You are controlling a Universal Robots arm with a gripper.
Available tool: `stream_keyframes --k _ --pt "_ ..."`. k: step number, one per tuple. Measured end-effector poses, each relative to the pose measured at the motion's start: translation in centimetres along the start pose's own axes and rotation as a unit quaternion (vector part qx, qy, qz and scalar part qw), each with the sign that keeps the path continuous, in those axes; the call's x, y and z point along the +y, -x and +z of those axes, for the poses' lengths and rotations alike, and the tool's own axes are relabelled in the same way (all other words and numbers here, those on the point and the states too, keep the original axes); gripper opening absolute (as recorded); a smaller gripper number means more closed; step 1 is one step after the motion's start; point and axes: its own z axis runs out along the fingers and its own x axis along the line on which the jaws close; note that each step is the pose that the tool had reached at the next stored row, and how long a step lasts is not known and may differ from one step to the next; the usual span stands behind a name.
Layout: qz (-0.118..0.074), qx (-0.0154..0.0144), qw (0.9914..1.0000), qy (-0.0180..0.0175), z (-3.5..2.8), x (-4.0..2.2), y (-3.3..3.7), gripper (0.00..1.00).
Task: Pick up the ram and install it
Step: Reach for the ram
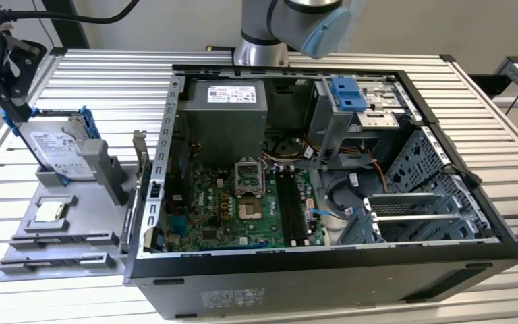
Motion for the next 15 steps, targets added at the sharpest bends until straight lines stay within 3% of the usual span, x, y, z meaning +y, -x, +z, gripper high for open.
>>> stream_keyframes --k 15 --pt "0.000 0.0000 1.00000 0.0001 0.16 -4.91 -0.20 0.00"
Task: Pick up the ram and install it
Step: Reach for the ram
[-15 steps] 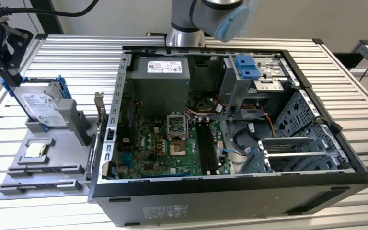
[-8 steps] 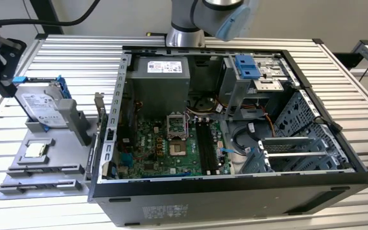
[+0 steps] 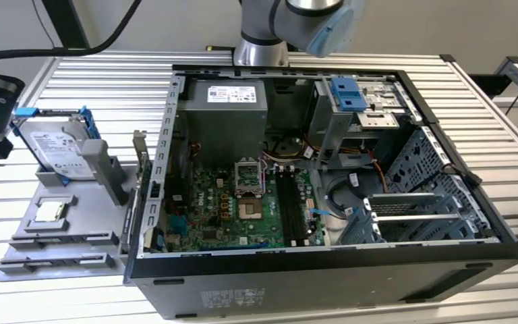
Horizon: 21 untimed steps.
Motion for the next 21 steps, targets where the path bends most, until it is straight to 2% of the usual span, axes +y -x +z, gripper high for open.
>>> stream_keyframes --k 2,4,8,21 --pt "0.000 0.0000 1.00000 0.0001 0.01 -0.67 -0.04 0.00" --pt "0.000 0.0000 1.00000 0.0001 0.04 -1.04 -0.08 0.00" --pt "0.000 -0.0006 1.00000 0.0001 0.03 -1.07 -0.28 0.00" --pt "0.000 -0.0007 1.00000 0.0001 0.04 -1.04 -0.30 0.00"
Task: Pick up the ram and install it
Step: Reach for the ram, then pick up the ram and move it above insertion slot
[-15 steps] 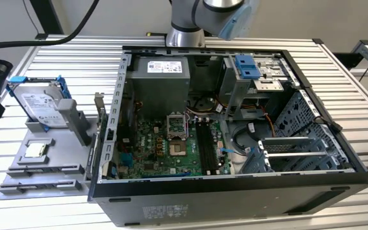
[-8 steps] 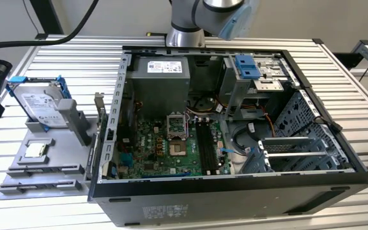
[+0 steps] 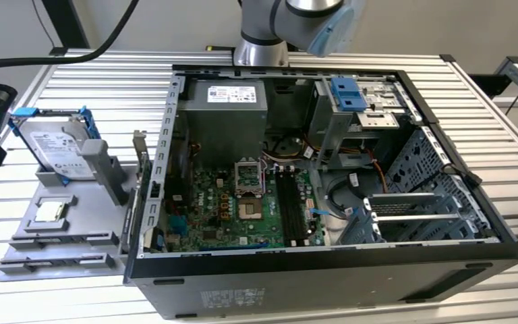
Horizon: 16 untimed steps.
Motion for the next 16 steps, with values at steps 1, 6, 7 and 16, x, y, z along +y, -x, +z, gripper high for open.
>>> stream_keyframes --k 1,6,7,16 --pt "0.000 0.0000 1.00000 0.0000 0.00 0.00 0.00 0.00" --pt "0.000 0.0000 1.00000 0.0000 0.00 0.01 0.00 0.00" --pt "-0.001 0.0000 1.00000 0.0000 0.00 0.01 0.00 0.00" --pt "-0.056 0.0019 0.99840 0.0008 -0.01 0.01 -0.01 0.00"
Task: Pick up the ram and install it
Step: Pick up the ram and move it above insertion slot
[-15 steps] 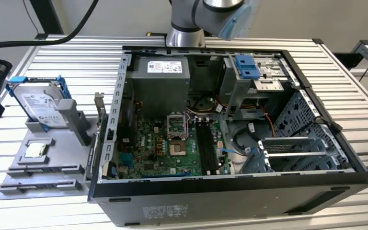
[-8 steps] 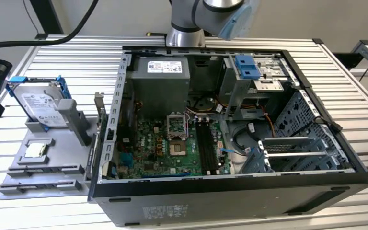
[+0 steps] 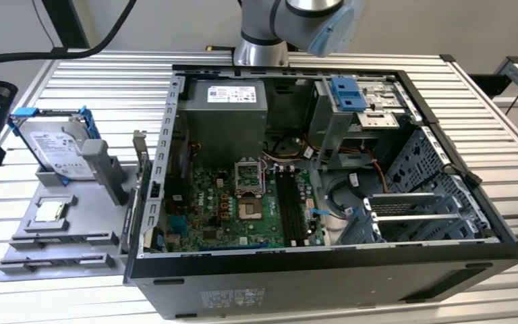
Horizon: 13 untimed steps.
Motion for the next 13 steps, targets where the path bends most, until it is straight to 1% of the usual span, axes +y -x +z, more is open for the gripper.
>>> stream_keyframes --k 4,6,8,10,11,13 --pt "-0.021 0.0006 0.99977 0.0003 0.02 0.01 0.00 0.00" --pt "-0.037 0.0012 0.99930 0.0004 0.01 0.01 -0.01 0.00" --pt "-0.055 0.0019 0.99847 0.0001 0.01 0.01 -0.01 0.00" --pt "-0.072 0.0025 0.99740 0.0001 0.00 0.01 -0.03 0.00" --pt "-0.080 0.0028 0.99680 0.0001 0.00 0.01 -0.03 0.00" --pt "-0.099 0.0033 0.99510 0.0003 0.01 0.01 -0.04 0.00"
